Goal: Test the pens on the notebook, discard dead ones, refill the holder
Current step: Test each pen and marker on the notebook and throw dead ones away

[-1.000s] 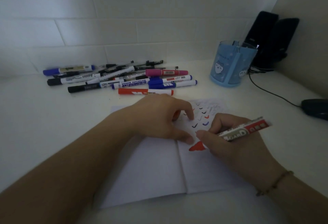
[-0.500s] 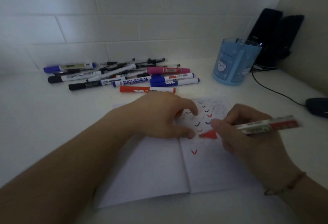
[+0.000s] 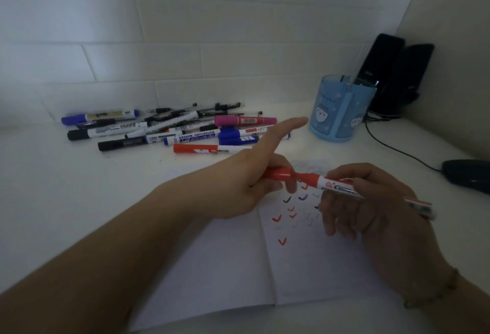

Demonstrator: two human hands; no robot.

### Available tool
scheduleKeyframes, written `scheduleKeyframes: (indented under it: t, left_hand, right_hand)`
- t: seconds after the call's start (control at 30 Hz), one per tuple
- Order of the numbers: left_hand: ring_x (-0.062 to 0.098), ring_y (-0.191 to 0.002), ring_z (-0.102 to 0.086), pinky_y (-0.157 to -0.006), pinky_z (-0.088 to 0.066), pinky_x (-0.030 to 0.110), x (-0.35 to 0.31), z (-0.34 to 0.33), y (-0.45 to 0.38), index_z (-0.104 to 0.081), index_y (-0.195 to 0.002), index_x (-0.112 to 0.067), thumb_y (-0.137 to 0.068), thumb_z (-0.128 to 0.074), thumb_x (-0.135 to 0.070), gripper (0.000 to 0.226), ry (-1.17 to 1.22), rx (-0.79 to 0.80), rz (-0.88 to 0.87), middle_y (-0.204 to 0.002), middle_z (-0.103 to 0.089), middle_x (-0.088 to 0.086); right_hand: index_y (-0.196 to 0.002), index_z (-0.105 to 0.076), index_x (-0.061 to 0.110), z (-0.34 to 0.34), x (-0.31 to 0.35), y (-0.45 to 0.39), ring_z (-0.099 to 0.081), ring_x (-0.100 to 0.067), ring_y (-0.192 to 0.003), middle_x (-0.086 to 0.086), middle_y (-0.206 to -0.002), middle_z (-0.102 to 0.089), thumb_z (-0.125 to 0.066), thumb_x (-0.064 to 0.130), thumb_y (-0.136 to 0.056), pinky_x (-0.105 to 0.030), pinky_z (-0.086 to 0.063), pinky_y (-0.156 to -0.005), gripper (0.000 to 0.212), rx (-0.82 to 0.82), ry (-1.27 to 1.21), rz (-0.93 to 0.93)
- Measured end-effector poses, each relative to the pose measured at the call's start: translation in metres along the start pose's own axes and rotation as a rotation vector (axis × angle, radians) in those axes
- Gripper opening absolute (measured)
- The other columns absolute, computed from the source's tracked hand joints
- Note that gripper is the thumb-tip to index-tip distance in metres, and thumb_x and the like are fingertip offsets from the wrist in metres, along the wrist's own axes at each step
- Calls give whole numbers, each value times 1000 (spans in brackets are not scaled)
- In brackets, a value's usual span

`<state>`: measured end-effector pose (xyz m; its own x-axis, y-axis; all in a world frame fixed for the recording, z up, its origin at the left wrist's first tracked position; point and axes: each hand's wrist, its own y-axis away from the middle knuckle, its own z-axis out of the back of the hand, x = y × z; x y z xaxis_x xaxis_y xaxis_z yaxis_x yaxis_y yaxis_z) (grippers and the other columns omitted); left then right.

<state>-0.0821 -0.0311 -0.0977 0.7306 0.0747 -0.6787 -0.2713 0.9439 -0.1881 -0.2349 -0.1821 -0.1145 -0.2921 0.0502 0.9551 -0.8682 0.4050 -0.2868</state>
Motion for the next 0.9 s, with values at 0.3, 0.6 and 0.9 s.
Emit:
scheduleKeyframes:
  t: [0.3,0.6,0.9]
  left_hand:
    - [10,-61,-49,-56,-46,18,-27,-21,0,-6,-139,-49,-73,-50,9,98,338,-163,-74,-104,-37,-4]
    - [1,-67,-52,-57,-44,25,-25,-33,-10,-21,-112,-65,-78,-49,15,91,425,-134,-24,-97,-41,-13]
    - [12,-125,-34,-108,-33,39,26,-5,-5,-37,-139,-36,-85,-59,-36,58,-525,-338,46,-139,-38,-7]
  right_hand:
    - [-88,-67,18,-12,1,2,-64,-35,-52,-14,-74,-70,-68,53,-75,-23,-41,-42,37,113,28,75]
    - [-80,-66,15,-5,8,-5,-64,-19,-53,-8,-67,-70,-73,29,-75,-19,-48,-48,16,63,145,135]
    - [-89,-54,25,60,4,-28,-62,-13,-66,2,-70,-62,-50,39,-89,-23,-43,-57,14,-128,995,66]
